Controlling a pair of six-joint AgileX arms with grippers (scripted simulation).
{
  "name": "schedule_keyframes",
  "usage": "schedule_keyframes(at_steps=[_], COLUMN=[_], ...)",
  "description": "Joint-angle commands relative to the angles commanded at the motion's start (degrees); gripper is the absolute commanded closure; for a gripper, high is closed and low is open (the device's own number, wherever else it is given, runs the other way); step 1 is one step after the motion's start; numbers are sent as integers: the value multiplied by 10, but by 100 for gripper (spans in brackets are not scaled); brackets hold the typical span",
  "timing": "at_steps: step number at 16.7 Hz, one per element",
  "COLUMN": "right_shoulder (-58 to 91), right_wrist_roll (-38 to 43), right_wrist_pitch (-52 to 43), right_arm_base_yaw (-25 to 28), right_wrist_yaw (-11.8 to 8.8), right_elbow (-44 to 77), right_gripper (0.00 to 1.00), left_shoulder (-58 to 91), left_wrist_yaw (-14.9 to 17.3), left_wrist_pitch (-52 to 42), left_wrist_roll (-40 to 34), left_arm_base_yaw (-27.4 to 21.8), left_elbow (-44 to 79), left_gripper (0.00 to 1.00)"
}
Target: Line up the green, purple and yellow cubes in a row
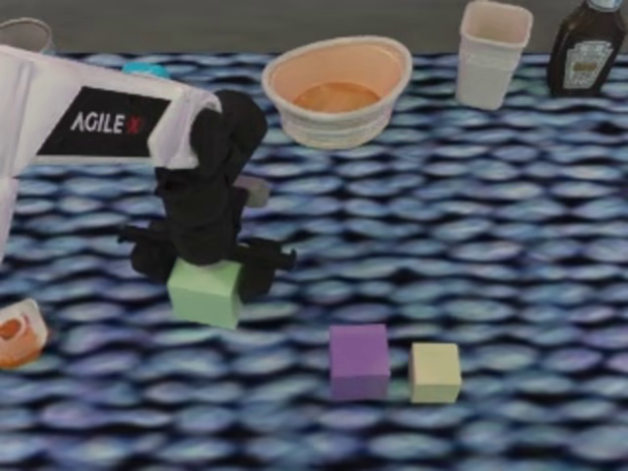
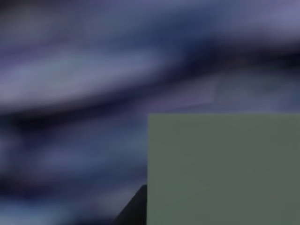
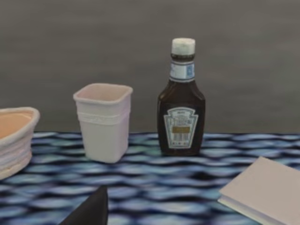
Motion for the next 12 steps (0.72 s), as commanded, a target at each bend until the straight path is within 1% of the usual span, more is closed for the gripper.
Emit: schedule_keyframes(at_steps=[6, 7, 12], right_shoulder=[0, 0, 0], right_wrist_roll=[0, 0, 0], right_wrist_pitch=[0, 0, 0], right_arm_base_yaw=[0, 0, 0], right_wrist_yaw=[0, 0, 0], right_elbow=[0, 0, 0], right_gripper=[0, 0, 0], left_shoulder=[0, 0, 0], left_wrist_yaw=[0, 0, 0], left_wrist_pitch=[0, 0, 0], left_wrist_roll=[0, 0, 0], left_arm_base_yaw=[0, 0, 0], left_elbow=[0, 0, 0], left_gripper=[98, 100, 100])
